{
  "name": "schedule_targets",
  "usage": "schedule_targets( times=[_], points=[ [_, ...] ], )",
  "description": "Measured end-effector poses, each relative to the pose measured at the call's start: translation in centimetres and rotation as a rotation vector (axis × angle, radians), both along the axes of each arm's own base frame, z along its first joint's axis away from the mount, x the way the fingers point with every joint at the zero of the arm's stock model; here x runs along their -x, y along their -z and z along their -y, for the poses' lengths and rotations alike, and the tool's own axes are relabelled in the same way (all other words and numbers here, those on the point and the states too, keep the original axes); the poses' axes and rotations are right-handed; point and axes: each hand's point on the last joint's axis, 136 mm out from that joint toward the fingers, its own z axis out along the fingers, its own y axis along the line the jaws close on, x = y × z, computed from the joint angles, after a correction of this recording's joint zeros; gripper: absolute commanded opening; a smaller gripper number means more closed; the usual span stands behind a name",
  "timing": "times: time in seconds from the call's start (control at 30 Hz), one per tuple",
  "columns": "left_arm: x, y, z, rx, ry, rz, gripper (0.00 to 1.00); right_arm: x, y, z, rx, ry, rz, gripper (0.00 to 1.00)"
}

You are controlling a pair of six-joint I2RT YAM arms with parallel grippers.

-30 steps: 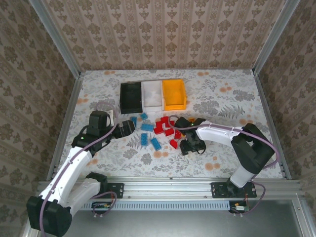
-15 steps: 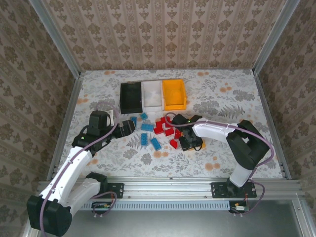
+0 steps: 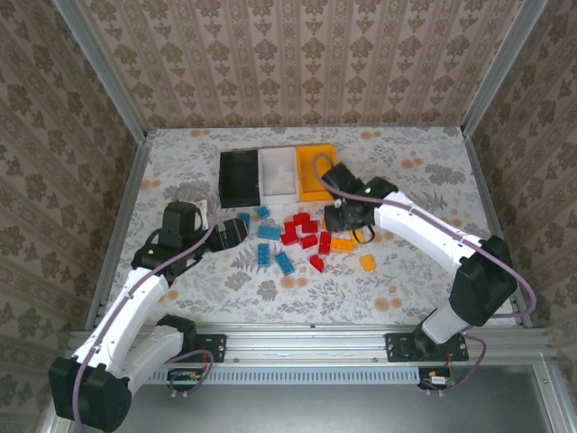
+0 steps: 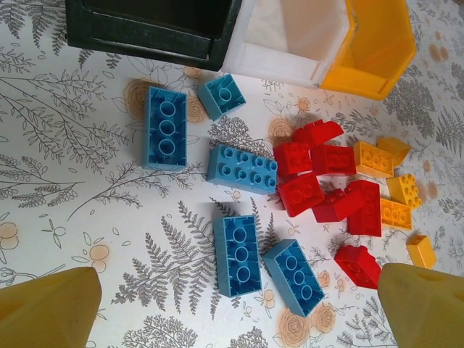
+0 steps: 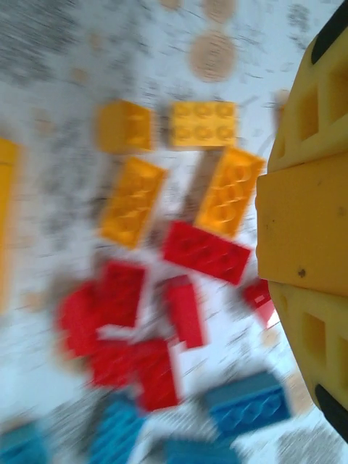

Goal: Sort the legos into containers by color

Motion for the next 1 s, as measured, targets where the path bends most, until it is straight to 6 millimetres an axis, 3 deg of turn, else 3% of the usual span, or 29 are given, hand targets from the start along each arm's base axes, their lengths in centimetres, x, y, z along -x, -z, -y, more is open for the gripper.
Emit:
schedule_targets(
  times=[0.1,0.17,0.27,0.43,0.67,0.77,0.9,1.0],
  points=[
    [0.1,0.0,-0.5,0.003,-0.014,-0.006,1.0,-3.7,-3.1,-0.1,-0.05,0.044,0.089,0.37],
    [0.0,-0.4,-0.8,0.01,-0.027,0.007,1.0,-6.3,-3.7,-0.2,-0.063,0.066,0.126,0.37],
    [0.0,-0.9,-1.3,0.019,-0.043,0.022,1.0,-10.0,-2.6,-0.5,-0.063,0.088,0.15,0.37],
    [0.1,-0.7,-1.9,0.017,-0.052,0.005,1.0,-14.9,1.3,-1.5,-0.04,0.089,0.169,0.36],
    [0.4,-0.5,-1.9,0.024,-0.044,-0.009,1.0,-18.7,6.0,-2.8,-0.033,0.09,0.201,0.36],
    [0.4,-0.6,-1.7,0.031,-0.04,-0.01,1.0,-19.8,7.3,-3.1,-0.033,0.096,0.205,0.43],
    [0.4,-0.5,-1.7,0.034,-0.038,-0.014,1.0,-20.5,8.1,-3.1,-0.032,0.104,0.203,0.57],
    [0.3,-0.4,-1.6,0.034,-0.038,-0.015,1.0,-20.9,7.6,-3.2,-0.035,0.102,0.215,0.62]
  ],
)
